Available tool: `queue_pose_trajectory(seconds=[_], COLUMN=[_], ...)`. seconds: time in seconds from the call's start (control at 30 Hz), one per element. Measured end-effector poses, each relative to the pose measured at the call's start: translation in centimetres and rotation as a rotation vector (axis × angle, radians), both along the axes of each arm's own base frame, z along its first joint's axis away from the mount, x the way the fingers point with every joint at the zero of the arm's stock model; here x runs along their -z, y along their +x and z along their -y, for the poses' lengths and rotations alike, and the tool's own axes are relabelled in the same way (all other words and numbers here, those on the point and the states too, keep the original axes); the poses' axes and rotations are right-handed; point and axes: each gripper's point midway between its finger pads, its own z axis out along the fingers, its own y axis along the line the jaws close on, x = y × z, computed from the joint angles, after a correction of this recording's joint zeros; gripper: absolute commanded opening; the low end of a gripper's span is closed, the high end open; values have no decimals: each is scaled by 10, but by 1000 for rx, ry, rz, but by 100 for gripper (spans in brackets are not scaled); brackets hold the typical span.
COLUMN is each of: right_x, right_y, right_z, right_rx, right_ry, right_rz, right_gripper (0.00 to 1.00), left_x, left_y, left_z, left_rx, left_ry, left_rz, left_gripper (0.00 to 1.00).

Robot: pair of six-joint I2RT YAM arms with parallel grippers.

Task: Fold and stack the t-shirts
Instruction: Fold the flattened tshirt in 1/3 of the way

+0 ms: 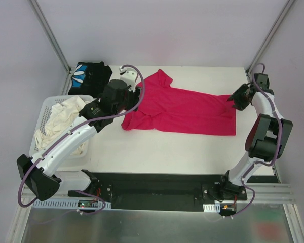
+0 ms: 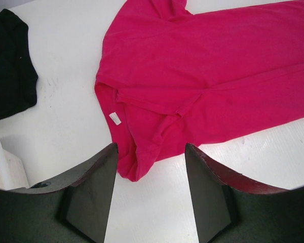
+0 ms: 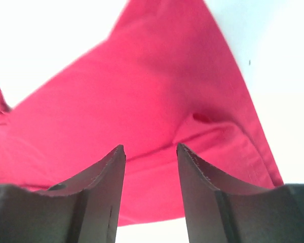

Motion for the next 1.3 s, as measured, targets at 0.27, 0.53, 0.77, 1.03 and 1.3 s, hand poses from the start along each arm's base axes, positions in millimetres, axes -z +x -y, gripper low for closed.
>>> queue_pose_trajectory(seconds=[0.27, 0.53, 0.77, 1.03, 1.3], right_x=[-5, 30, 46, 44, 45], right_y=[8, -24, -49, -48, -43], right_z=[22, 28, 27, 37, 41], right_rx=[21, 53, 70, 95, 103], right_ry=[-48, -28, -12, -18, -23], right_rz=[0, -108, -156, -132, -113], right_gripper=[43, 43, 44, 45, 45], left_x=[9, 11, 12, 12, 11], left_y=[0, 1, 1, 1, 2], left_z=[-4, -7, -8, -9, -11], left_rx=[-7, -23, -21, -18, -30], left_ry=[25, 42, 48, 58, 65], left_rz=[-10, -5, -5, -2, 3], left_gripper=[55, 55, 55, 55, 55])
